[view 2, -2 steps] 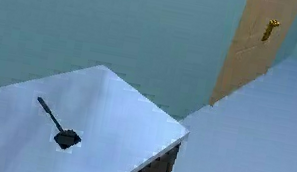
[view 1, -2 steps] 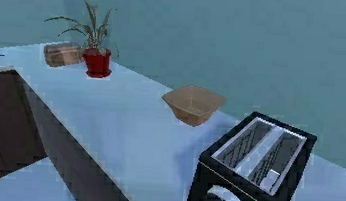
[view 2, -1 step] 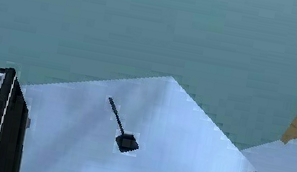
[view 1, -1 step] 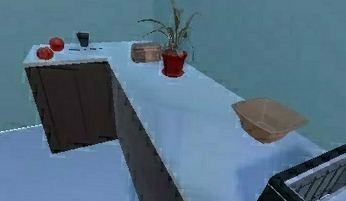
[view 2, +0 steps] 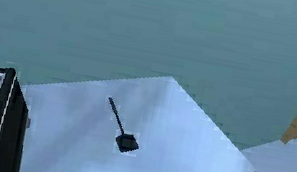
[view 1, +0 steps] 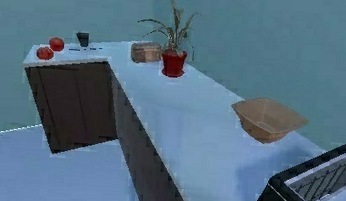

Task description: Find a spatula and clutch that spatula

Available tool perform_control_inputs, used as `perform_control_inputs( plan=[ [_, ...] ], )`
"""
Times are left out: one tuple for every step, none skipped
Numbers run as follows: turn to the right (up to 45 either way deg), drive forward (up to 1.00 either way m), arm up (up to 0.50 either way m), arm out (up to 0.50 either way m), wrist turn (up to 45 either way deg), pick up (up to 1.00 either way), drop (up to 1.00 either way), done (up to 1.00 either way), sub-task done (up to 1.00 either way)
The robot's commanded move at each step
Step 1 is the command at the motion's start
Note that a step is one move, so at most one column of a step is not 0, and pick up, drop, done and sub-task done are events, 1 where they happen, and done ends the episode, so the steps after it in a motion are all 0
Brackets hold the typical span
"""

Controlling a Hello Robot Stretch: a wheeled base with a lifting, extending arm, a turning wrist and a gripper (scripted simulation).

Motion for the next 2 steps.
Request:
perform_control_inputs(
  plan=[
    [0.0,0.0,0.38,0.0,0.0,0.0,0.0,0.0,0.0],
    [0.0,0.0,0.0,0.12,0.0,0.0,0.0,0.0,0.0]
  ],
)
